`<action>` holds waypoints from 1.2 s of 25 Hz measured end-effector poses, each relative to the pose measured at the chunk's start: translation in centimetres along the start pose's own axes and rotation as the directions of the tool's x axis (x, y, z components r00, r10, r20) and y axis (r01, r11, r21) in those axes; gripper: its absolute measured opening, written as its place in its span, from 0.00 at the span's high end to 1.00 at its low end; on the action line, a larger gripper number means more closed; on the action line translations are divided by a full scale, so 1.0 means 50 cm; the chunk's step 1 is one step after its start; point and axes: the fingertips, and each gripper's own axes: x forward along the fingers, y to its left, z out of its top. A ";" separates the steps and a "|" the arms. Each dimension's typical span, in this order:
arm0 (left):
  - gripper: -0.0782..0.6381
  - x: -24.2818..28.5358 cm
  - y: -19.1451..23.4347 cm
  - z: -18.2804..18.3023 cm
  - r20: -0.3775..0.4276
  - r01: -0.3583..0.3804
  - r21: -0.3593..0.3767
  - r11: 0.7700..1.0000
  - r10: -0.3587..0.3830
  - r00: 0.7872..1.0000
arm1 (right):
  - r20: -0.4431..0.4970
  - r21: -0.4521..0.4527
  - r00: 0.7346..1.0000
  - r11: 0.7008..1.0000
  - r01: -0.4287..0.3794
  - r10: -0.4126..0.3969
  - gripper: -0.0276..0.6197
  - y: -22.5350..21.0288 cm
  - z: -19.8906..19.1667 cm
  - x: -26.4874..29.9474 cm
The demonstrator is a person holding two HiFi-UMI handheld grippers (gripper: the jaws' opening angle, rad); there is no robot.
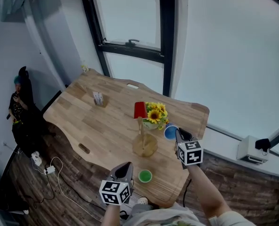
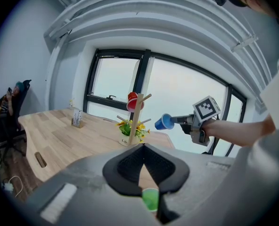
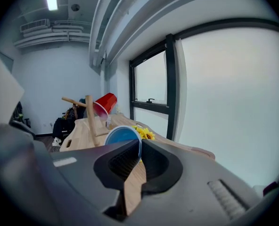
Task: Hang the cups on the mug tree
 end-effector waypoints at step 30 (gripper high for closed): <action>0.89 0.015 0.079 0.007 -0.012 -0.012 -0.019 1.000 0.012 1.000 | 0.013 -0.342 0.994 0.933 0.109 -0.111 0.93 0.083 0.028 0.096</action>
